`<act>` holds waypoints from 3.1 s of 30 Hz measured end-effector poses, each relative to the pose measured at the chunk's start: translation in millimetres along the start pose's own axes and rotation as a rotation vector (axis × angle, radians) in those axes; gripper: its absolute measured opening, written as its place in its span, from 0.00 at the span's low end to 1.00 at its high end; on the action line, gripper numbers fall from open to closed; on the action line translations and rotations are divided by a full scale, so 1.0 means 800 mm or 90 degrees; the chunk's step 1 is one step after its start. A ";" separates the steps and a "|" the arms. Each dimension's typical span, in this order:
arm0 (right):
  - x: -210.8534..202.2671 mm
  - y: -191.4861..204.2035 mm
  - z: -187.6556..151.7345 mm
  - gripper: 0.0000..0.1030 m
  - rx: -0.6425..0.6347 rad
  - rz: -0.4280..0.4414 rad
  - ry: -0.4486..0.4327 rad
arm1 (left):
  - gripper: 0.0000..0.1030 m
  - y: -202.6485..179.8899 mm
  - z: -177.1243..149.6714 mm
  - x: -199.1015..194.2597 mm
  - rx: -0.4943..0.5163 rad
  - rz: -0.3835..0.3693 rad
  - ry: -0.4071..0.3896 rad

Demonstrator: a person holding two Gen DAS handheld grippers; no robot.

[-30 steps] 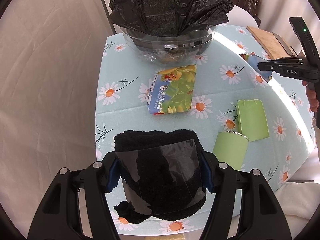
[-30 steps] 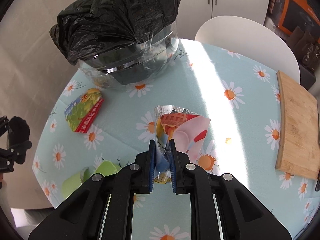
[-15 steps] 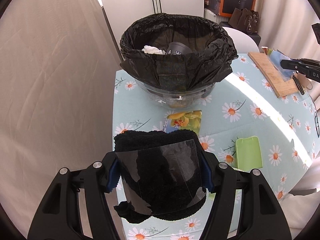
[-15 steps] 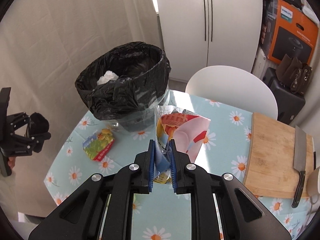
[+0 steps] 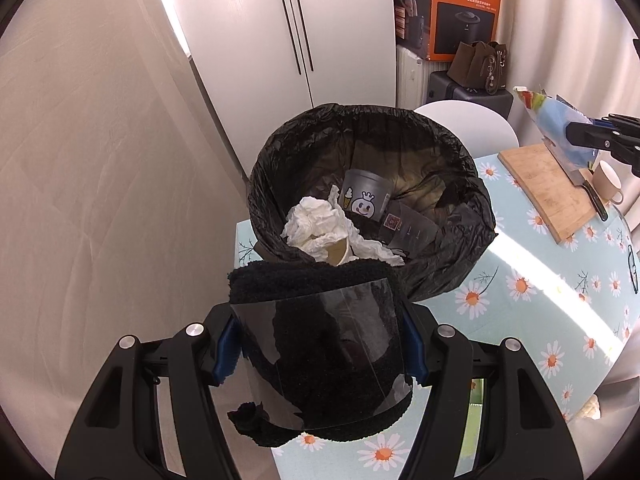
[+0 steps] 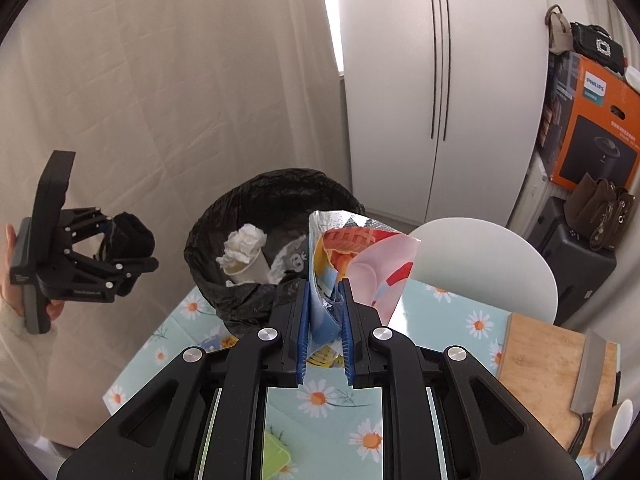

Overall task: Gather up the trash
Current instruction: 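Carry the black cup in the left and the pink packet in the right over the bin, then open both grippers to drop the black cup and pink packet into the bin, then lower the left gripper to the blue-green drink packet while the right lowers to the green plastic piece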

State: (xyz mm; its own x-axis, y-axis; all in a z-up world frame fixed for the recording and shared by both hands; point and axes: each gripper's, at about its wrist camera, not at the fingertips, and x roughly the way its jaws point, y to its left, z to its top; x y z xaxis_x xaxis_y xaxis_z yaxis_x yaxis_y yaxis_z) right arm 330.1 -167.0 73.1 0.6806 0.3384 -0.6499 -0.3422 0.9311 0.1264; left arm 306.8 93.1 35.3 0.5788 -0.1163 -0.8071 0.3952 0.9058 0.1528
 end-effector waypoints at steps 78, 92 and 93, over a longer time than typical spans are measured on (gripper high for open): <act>0.039 0.034 -0.158 0.85 -0.071 0.037 0.107 | 0.94 -0.069 -0.141 0.019 -0.159 0.031 0.024; 0.066 0.029 -0.208 0.85 -0.014 -0.014 0.174 | 0.94 -0.076 -0.154 0.087 -0.105 -0.034 0.069; 0.068 0.030 -0.211 0.85 -0.007 -0.017 0.181 | 0.94 -0.076 -0.154 0.092 -0.095 -0.037 0.074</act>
State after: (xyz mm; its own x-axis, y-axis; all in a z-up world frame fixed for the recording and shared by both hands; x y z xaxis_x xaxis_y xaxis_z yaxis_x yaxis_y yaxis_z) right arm 249.7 -149.4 -86.1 0.4813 0.2606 -0.8369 -0.3343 0.9372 0.0995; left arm 237.5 79.5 -104.0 0.4690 -0.1298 -0.8736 0.3097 0.9505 0.0250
